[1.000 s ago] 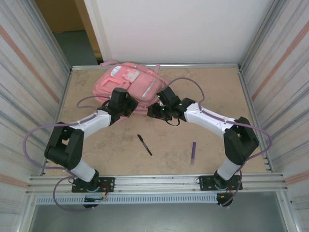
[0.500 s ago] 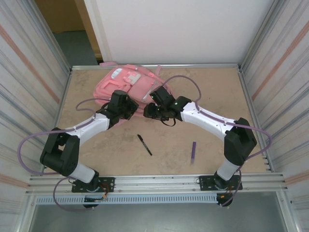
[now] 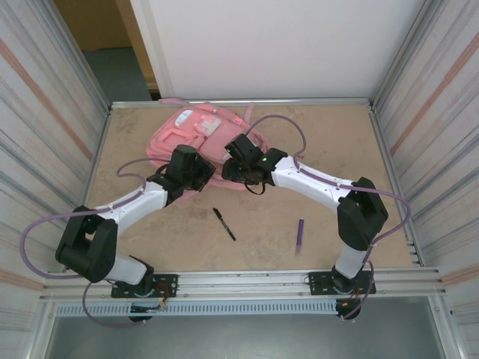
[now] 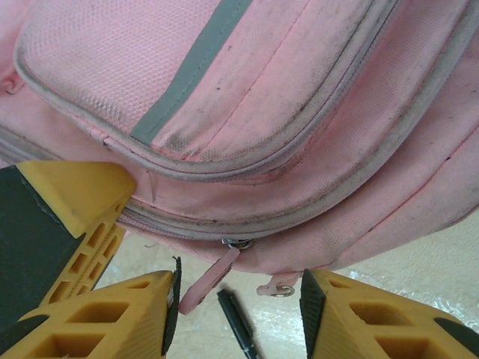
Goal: Pack the student bag
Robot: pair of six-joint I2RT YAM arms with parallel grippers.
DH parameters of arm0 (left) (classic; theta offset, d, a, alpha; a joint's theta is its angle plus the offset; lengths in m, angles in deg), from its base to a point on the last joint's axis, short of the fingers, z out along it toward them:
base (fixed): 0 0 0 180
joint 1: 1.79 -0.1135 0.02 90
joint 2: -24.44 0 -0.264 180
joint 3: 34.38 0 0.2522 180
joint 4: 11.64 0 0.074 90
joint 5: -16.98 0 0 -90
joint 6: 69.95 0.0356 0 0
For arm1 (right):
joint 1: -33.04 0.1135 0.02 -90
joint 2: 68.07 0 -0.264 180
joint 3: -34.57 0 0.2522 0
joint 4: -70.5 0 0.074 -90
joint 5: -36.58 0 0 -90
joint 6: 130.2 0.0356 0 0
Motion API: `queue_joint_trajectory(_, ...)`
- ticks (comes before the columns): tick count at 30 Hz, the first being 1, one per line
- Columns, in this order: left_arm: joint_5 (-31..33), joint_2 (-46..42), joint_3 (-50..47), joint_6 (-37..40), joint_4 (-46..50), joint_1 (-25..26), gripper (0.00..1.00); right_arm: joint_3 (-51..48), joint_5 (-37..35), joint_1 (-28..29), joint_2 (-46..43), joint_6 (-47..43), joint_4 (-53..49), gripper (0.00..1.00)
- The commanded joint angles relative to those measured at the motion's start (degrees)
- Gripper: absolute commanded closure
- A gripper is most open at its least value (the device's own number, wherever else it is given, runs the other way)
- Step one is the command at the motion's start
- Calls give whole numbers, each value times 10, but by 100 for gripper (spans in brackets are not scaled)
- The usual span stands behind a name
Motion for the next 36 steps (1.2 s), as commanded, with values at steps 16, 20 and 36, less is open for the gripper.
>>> queue_joint_trajectory(16, -5, -48, -16, -23, -56, 12, 100, -1, -31, 16, 23, 29, 4, 79)
queue_joint_trajectory(20, -5, -55, -17, -19, -52, 12, 100, -17, -42, 16, 17, 27, 13, 89)
queue_joint_trajectory(36, -142, -63, -22, 59, 17, -88, 100, -159, -21, -33, -91, -144, 104, 100)
